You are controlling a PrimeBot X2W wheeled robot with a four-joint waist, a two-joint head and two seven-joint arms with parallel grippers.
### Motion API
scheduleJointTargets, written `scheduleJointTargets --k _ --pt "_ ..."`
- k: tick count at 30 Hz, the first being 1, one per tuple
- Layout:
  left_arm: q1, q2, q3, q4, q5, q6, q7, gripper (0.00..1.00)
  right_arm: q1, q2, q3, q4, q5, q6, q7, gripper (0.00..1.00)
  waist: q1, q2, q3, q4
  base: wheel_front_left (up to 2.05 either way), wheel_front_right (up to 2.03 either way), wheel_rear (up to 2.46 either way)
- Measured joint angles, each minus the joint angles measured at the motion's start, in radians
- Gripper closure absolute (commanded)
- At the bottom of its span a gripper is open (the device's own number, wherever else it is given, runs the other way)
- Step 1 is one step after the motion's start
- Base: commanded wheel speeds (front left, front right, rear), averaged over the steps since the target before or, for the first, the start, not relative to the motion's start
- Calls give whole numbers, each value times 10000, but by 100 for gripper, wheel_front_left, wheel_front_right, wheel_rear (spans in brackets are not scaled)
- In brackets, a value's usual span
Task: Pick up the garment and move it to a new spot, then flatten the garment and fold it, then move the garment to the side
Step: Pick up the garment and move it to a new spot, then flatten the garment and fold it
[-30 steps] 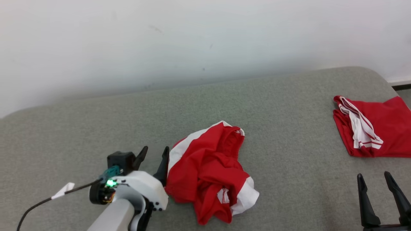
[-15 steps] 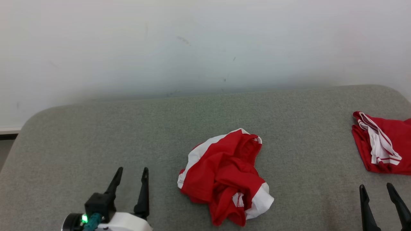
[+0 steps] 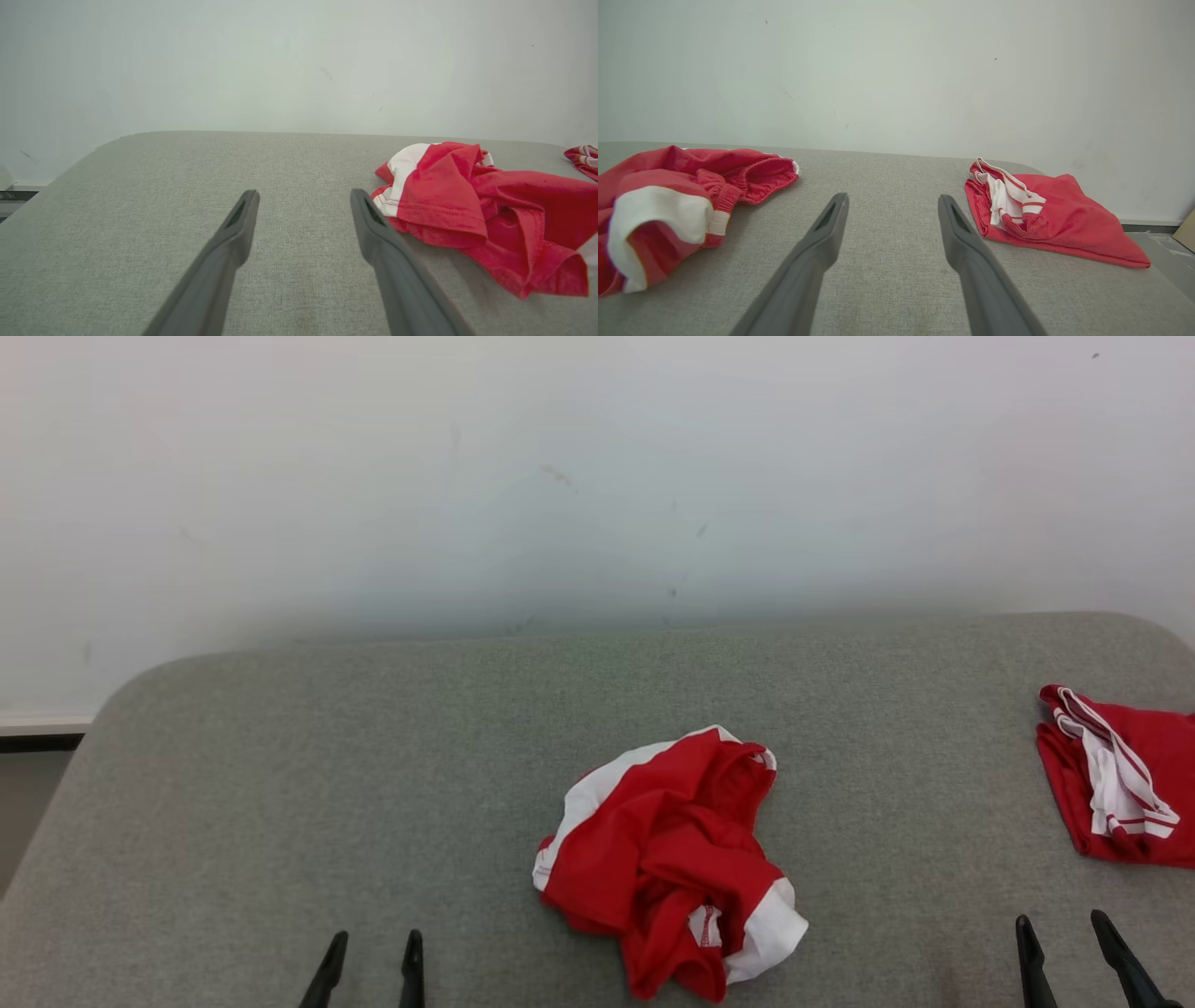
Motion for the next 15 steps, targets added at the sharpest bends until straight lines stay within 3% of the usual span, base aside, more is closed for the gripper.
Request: scheduleJointTargets --k 15 --pt "13 -594 993 56 746 -792 0 0 -6 6 40 61 4 0 0 0 0 0 5 36 0 0 0"
